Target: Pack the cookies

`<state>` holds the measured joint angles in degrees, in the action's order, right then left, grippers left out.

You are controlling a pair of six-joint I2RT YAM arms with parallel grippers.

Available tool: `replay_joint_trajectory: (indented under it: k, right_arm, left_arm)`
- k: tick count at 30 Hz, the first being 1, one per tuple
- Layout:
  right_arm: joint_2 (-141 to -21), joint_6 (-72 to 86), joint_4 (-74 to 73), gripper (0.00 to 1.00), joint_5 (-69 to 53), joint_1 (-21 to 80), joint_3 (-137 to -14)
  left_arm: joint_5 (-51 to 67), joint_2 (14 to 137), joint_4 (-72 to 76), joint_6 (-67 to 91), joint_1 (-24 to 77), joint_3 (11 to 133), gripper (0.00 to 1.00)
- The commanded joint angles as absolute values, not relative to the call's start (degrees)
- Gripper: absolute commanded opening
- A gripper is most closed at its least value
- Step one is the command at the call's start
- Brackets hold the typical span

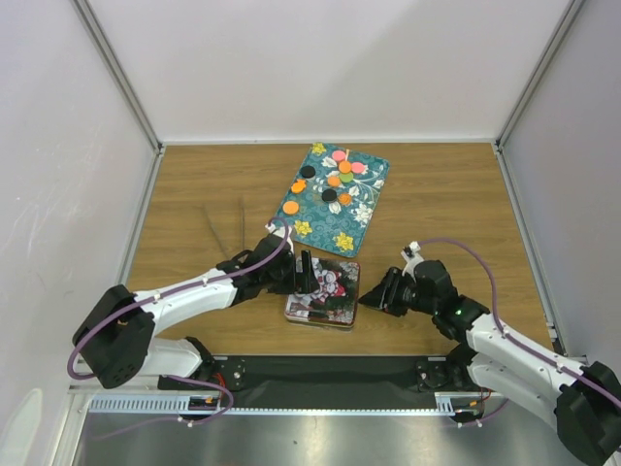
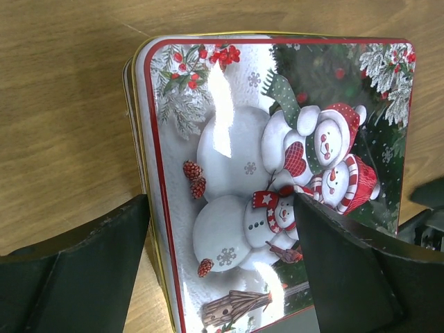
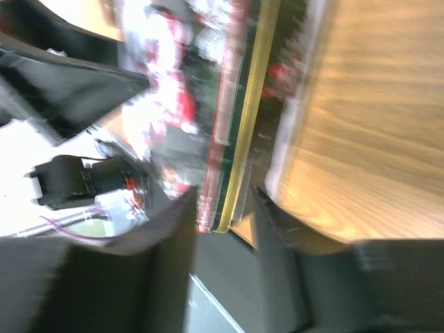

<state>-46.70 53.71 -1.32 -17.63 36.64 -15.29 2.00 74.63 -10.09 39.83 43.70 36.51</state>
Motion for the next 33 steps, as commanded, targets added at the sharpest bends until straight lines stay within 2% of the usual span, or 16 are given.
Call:
replay_joint_trajectory:
  k: [1,5,9,14,18,22,24,27,33]
  right_arm:
    - [-48.6,51.4,2.0,0.28,-27.1,35.9,-21.6]
    - [-57.1,46.5,2.0,0.07,-29.4,41.0,-30.1]
    - [-63.5,44.1,5.2,0.0,-31.9,44.8,-36.7]
    - [-67.4,46.2,14.8,0.0,-35.8,45.9,-33.6]
    - [-73.5,50.6,27.4,0.0,-37.3,44.1,-22.4]
    - [-84.2,57.1,49.2,0.0,-38.5,44.0,-11.4]
    - [-84.9,59.1,52.8,0.0,-37.5,44.5,-7.7]
    - [-82.4,58.3,50.1,0.0,-35.6,45.7,-7.7]
    - [-71.7,53.1,31.7,0.0,-33.5,45.2,-13.1]
  left_arm:
    - [3.6,76.0,-17.5,36.5,44.8,36.7,0.88]
    - [3.8,75.9,-17.8,36.3,44.8,37.0,0.88]
    - [3.7,75.8,-18.2,36.1,44.8,37.3,0.88]
    - [3.8,75.8,-18.5,36.0,44.8,37.9,0.88]
    - [3.8,76.1,-18.5,36.0,44.8,38.1,0.88]
    - [3.8,76.3,-18.5,36.0,44.8,38.1,0.88]
    - [3.8,76.2,-18.5,35.9,44.8,38.1,0.88]
    - [3.7,76.5,-18.5,36.0,44.8,38.2,0.88]
    - [3.5,75.8,-18.5,35.9,44.8,38.3,0.89]
